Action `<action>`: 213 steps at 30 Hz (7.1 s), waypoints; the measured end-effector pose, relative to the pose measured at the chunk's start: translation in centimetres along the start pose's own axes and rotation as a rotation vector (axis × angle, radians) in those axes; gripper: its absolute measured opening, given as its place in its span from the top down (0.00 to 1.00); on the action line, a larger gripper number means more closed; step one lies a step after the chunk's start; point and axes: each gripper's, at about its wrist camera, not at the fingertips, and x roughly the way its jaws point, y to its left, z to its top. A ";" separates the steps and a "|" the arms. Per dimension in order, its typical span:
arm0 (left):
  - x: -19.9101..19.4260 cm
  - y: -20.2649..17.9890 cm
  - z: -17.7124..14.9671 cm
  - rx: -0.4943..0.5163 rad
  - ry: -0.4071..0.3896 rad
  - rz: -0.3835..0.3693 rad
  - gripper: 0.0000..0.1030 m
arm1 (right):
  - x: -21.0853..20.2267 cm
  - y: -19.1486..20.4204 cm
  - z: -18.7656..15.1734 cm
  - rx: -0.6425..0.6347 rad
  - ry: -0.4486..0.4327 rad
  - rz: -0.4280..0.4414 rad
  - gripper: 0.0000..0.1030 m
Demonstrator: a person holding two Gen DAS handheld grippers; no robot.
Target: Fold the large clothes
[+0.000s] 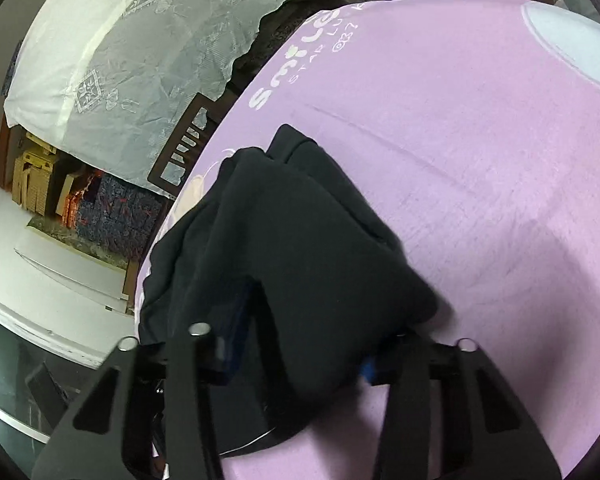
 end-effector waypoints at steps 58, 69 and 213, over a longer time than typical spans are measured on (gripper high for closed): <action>-10.5 14.7 3.8 -0.234 -0.228 -0.200 0.20 | -1.0 26.0 -8.1 -0.963 0.011 0.097 0.71; -5.8 15.0 3.7 -0.331 -0.068 -0.450 0.19 | 4.4 23.7 -7.8 -0.839 0.224 0.163 0.81; -3.5 18.4 -1.5 -0.400 0.060 -0.614 0.41 | 10.1 18.4 -7.6 -0.508 0.546 0.467 0.29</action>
